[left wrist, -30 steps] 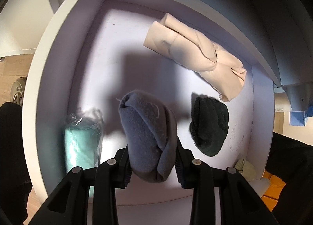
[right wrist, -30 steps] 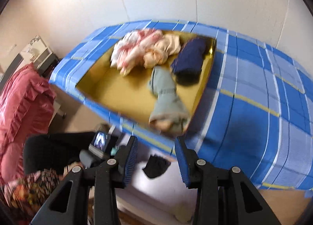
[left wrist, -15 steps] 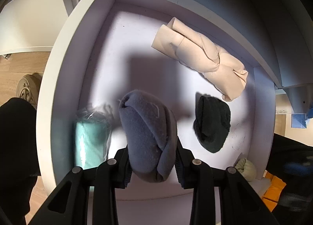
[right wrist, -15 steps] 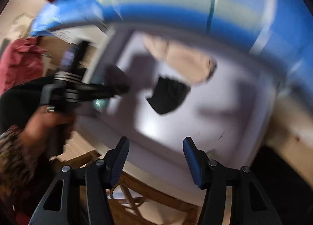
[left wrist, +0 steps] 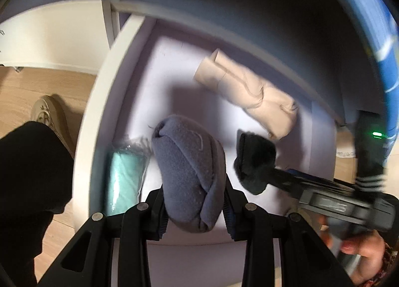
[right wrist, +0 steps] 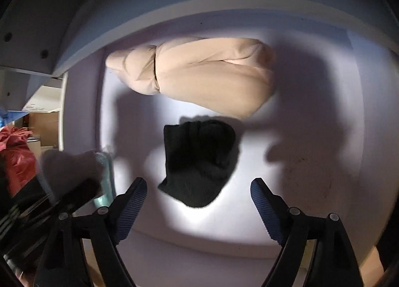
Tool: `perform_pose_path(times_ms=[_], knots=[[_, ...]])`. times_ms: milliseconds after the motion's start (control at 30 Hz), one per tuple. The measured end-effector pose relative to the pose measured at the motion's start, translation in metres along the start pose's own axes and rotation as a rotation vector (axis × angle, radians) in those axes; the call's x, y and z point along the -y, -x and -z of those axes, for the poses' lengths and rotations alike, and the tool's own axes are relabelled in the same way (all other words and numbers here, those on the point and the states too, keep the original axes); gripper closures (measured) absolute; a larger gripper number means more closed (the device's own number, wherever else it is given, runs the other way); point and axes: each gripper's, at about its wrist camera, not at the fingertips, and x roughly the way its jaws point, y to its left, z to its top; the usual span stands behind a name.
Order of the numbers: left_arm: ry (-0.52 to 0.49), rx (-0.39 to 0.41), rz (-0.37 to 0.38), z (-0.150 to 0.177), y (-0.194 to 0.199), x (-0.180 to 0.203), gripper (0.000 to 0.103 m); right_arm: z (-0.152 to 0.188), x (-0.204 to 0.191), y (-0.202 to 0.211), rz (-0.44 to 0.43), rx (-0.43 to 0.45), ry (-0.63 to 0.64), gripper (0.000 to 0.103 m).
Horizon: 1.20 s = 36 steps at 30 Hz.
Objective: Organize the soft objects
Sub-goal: 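Return the right tool into the drawer and grasp the black knit garment, then carry the grey beanie into the gold tray and open the left tool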
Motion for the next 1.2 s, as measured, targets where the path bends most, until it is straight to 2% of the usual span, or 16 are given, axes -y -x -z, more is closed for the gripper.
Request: perform_pose_path(times_ms=[200,233,367,467,567,767,900,1033,1200], knots=[[-0.010,0.015,-0.013,0.002,0.023,-0.002,0.068,-0.004,-0.011,-0.030,0.051,-0.049,0.031,0.019],[-0.011,0.016,-0.013,0.003,0.025,-0.001,0.068,-0.003,-0.011,-0.034,0.046,-0.058,0.038,0.024],[-0.028,0.020,-0.013,0.004,0.028,0.005,0.068,0.002,-0.009,-0.044,0.039,-0.090,0.068,0.054],[-0.057,0.025,0.000,0.006,0.032,0.016,0.068,0.006,-0.008,-0.045,0.070,-0.109,0.119,0.060],[-0.100,0.026,0.009,0.011,0.037,0.026,0.068,0.010,0.000,-0.040,0.115,-0.106,0.116,0.063],[-0.209,0.026,0.058,0.027,0.054,0.056,0.068,0.020,0.027,-0.032,0.195,-0.099,0.060,0.064],[-0.294,0.045,0.080,0.040,0.073,0.077,0.068,0.026,0.035,-0.037,0.171,-0.102,-0.007,0.064],[-0.343,0.079,0.116,0.047,0.098,0.091,0.068,0.034,0.027,-0.040,0.189,-0.091,0.018,0.064],[-0.426,0.149,0.174,0.051,0.148,0.116,0.068,0.042,0.030,-0.043,0.165,-0.099,-0.005,0.064]])
